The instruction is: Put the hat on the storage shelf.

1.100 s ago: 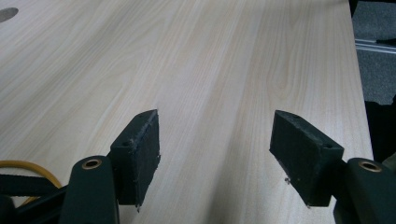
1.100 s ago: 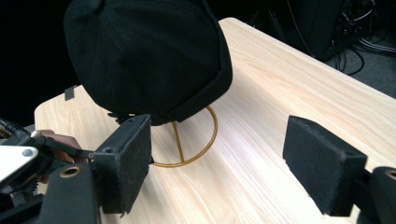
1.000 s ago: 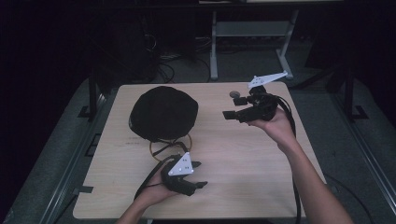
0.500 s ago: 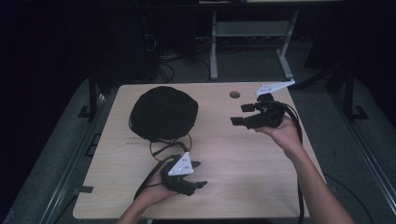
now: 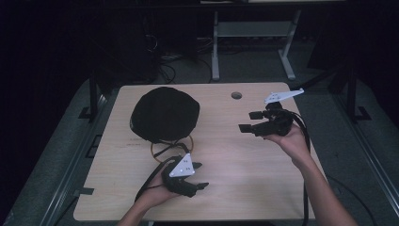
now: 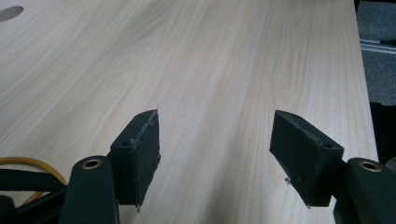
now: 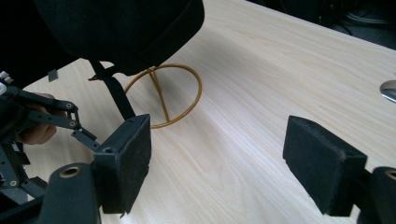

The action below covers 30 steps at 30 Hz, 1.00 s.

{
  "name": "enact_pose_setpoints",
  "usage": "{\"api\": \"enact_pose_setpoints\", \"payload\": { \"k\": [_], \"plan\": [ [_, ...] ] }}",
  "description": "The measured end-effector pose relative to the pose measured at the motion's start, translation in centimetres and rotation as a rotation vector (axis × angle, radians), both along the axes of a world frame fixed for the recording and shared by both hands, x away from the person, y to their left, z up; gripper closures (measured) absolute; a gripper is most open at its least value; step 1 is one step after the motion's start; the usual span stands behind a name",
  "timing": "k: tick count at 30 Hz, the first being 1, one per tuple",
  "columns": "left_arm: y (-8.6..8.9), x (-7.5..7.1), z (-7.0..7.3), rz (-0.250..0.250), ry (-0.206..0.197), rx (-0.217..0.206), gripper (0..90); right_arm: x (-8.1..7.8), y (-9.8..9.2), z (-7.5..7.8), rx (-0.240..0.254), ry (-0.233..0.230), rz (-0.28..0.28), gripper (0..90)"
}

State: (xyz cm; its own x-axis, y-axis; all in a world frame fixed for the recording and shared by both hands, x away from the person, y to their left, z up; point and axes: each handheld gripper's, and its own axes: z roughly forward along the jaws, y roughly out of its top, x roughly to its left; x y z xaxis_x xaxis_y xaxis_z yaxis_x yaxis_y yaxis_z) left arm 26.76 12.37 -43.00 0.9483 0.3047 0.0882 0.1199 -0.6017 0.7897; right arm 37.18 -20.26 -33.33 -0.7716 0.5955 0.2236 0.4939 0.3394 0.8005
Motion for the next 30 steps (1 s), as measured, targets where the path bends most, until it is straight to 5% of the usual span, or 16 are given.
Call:
{"api": "enact_pose_setpoints", "payload": {
  "k": [30],
  "plan": [
    [0.0, 0.0, -0.1, 0.006, 0.002, -0.006, 32.8, -2.4, -4.4, -3.5, 0.019, 0.049, -0.068, 23.2]
  ]
}}
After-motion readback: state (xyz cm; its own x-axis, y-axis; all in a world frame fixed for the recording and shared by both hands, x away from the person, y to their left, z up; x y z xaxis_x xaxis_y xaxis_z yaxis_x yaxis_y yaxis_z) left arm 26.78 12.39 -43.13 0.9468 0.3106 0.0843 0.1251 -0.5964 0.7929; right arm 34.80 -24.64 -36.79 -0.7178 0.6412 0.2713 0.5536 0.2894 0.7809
